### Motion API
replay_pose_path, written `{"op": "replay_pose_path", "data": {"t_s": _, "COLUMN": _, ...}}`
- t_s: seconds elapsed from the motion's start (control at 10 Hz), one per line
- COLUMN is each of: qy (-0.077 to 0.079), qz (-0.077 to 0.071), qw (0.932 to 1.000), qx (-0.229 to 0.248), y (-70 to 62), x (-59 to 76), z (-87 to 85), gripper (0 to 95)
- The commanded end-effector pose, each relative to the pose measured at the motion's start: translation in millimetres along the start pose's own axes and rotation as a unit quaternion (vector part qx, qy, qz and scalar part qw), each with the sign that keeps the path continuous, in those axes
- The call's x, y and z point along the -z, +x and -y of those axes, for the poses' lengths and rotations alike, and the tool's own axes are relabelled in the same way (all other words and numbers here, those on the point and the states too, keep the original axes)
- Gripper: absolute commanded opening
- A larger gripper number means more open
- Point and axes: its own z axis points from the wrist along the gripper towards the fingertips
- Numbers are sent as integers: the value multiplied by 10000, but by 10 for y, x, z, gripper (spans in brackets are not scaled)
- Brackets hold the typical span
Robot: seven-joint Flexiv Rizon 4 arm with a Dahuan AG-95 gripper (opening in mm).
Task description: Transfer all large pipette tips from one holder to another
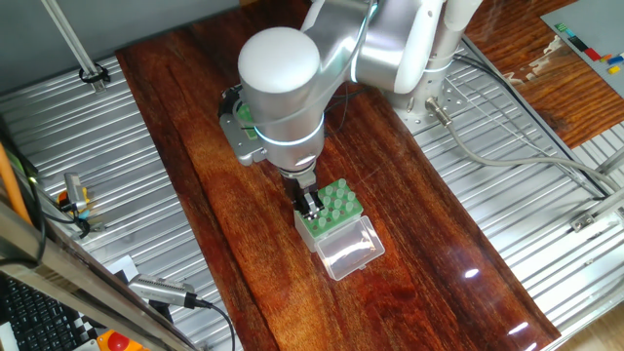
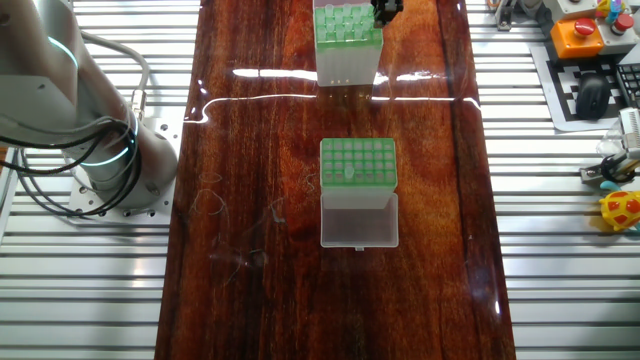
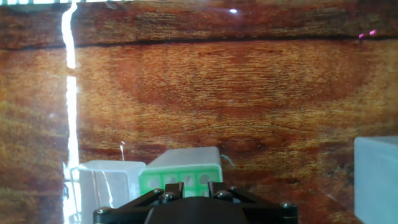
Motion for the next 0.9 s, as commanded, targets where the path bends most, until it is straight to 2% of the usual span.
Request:
{"op": "replay_pose_path", "data": {"t_s": 0.1, "qy": -2, "qz": 0, "qw": 10000, "qx": 8, "y": 28, "x": -6, "z": 17, "gripper": 190}}
{"op": "replay_pose_path", "data": {"t_s": 0.9, "qy": -70, "qz": -25, "qw": 10000, "qx": -19, "y": 41, "x": -57, "z": -5, "gripper": 190}}
